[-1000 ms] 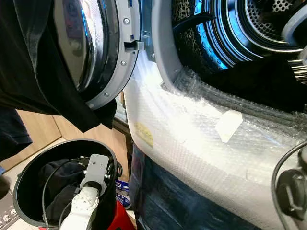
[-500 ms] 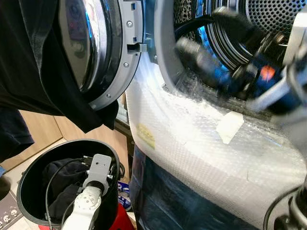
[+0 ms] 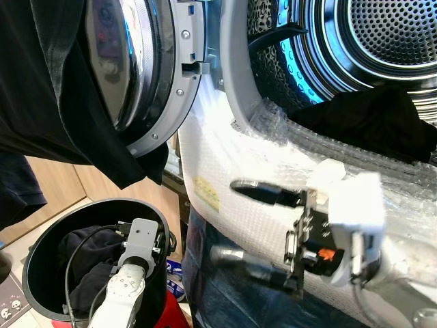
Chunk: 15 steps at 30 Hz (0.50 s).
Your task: Clothes washing
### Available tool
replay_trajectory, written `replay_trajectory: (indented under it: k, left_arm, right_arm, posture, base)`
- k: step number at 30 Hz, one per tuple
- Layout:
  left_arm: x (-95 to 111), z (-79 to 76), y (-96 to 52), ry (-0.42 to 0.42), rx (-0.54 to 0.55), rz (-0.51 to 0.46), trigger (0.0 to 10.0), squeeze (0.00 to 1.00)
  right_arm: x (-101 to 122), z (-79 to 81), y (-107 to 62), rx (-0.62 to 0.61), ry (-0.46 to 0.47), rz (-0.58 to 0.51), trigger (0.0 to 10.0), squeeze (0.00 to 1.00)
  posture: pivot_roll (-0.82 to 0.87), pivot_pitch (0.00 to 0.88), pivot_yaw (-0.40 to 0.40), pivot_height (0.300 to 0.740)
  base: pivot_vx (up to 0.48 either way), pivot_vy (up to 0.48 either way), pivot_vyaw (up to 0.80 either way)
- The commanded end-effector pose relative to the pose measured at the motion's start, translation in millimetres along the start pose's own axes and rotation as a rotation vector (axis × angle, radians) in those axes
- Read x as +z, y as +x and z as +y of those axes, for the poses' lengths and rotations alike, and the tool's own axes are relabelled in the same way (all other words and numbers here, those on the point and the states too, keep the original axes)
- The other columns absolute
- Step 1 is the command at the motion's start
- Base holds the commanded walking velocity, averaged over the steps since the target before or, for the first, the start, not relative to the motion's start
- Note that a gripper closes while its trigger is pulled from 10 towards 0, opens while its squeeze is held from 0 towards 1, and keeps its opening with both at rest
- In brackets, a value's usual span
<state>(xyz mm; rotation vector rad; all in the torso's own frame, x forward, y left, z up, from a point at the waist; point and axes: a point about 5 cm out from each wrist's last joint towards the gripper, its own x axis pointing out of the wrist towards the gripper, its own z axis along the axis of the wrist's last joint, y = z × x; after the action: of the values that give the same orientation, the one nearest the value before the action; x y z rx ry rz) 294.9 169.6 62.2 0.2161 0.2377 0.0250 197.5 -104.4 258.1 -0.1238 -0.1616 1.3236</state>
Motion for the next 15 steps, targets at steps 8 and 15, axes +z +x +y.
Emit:
replay_trajectory:
  k: [8, 15]
  left_arm:
    - [3, 3.1, 1.5, -0.002, 0.015, -0.031, 10.0, 0.0]
    - [5, 9.1, 2.1, 0.007, 0.018, -0.039, 10.0, 0.0]
  right_arm:
    - [-190, 49.4, -73.9, 0.002, 0.486, 0.516, 10.0, 0.0]
    - [-197, 63.7, -73.9, 0.045, 0.522, 0.456, 10.0, 0.0]
  posture:
    - [-0.11, 0.0, -0.03, 0.74]
    - [-0.1, 0.0, -0.004, 0.74]
  base:
    - [0.0, 0.0, 0.0]
    - [0.0, 0.0, 0.0]
